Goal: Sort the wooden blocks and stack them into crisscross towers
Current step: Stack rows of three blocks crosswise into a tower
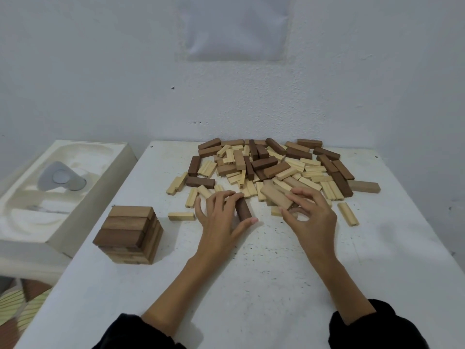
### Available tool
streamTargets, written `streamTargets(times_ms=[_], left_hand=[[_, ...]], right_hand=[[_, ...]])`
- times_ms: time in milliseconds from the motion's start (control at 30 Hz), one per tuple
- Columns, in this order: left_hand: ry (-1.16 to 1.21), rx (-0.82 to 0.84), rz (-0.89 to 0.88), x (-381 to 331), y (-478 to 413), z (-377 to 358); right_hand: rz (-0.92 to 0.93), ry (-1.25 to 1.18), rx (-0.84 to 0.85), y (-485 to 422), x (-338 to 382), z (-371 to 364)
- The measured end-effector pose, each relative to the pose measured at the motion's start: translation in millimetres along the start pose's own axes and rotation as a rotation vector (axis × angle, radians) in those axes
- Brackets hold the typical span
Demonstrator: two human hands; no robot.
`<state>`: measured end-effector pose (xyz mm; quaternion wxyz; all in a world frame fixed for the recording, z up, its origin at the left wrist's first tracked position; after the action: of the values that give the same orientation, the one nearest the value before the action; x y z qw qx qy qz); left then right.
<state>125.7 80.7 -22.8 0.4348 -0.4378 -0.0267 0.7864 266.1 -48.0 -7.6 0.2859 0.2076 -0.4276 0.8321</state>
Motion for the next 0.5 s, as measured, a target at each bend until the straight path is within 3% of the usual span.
streamTargets(times_ms=[133,500], left_hand=[[0.001,0.022,0.002,2,21,13],[-0.011,0.107,-0.036,3,41,26]], right_hand=[[0.129,0.093,-0.001,26,23,10],[0.107,0.160,0.201,67,30,-2]])
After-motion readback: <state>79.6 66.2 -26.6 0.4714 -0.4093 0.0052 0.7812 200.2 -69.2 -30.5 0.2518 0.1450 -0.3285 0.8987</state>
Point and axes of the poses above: each hand's wrist, its own y-axis away from the middle knuckle, its own z-axis out of the back of the hand, x = y × z, the point moved 5 cm from there along -y, towards the middle knuckle, and after that the axes turned 13 degrees about y, right-handed, at the moved point
